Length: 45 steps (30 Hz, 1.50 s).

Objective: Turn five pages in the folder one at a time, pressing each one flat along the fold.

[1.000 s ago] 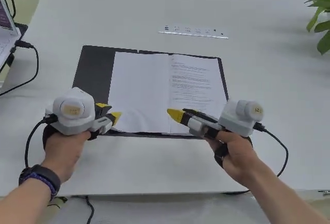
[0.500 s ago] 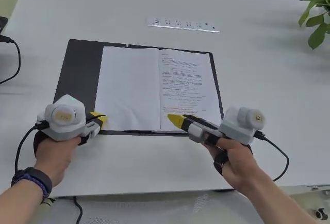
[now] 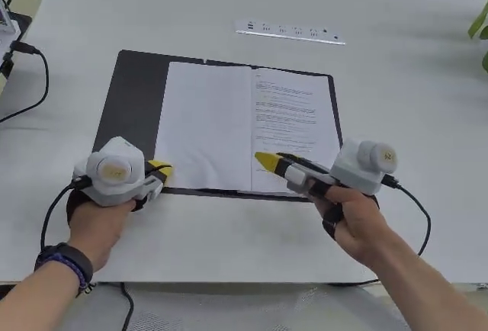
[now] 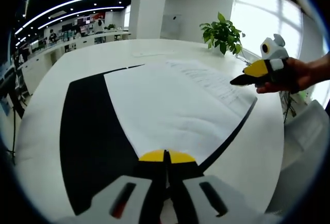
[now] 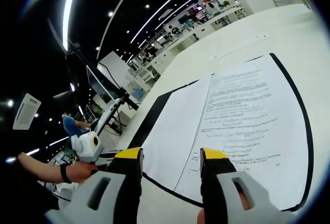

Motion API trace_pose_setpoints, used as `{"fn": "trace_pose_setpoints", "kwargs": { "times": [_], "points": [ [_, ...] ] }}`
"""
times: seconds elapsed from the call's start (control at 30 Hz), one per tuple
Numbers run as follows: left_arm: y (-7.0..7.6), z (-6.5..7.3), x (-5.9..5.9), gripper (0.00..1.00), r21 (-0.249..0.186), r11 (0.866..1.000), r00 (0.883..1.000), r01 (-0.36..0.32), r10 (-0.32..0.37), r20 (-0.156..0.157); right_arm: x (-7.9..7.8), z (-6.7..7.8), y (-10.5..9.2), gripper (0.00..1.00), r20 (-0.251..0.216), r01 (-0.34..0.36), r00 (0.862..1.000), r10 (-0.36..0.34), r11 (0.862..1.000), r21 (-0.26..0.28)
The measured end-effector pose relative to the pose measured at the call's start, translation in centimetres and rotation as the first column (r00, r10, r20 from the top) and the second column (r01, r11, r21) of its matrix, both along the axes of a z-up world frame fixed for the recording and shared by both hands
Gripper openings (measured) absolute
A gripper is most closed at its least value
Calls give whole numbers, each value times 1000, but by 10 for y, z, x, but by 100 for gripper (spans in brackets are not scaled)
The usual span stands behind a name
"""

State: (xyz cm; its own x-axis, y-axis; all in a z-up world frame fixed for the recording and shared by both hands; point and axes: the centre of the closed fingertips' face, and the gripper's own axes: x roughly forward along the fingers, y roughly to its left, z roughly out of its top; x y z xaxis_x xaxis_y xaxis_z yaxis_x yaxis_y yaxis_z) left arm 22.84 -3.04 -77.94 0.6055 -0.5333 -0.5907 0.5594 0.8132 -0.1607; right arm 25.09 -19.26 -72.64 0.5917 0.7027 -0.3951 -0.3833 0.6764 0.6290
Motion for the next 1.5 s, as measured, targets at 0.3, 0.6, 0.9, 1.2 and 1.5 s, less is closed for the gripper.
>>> {"fn": "trace_pose_setpoints", "kwargs": {
  "times": [0.3, 0.6, 0.9, 1.2, 1.5],
  "points": [
    [1, 0, 1, 0, -31, 999, 999, -36, 36, -19, 41, -1, 14, 36, 25, -8, 1000, 8, 1000, 12],
    [2, 0, 3, 0, -42, 998, 998, -51, 50, -33, 79, -11, 20, 22, 28, 40, 999, -41, 998, 56],
    [3, -1, 5, 0, -47, 997, 997, -64, 61, -51, 101, -29, 20, 12, 19, 60, 998, -61, 996, 64],
    [2, -1, 6, 0, -43, 997, 997, -57, 55, -54, 98, -34, 25, 3, 17, 54, 998, -55, 997, 56],
    [1, -2, 7, 0, -39, 998, 997, -57, 55, -53, 96, -32, 29, 0, 23, 44, 999, -45, 997, 59]
  ]
}}
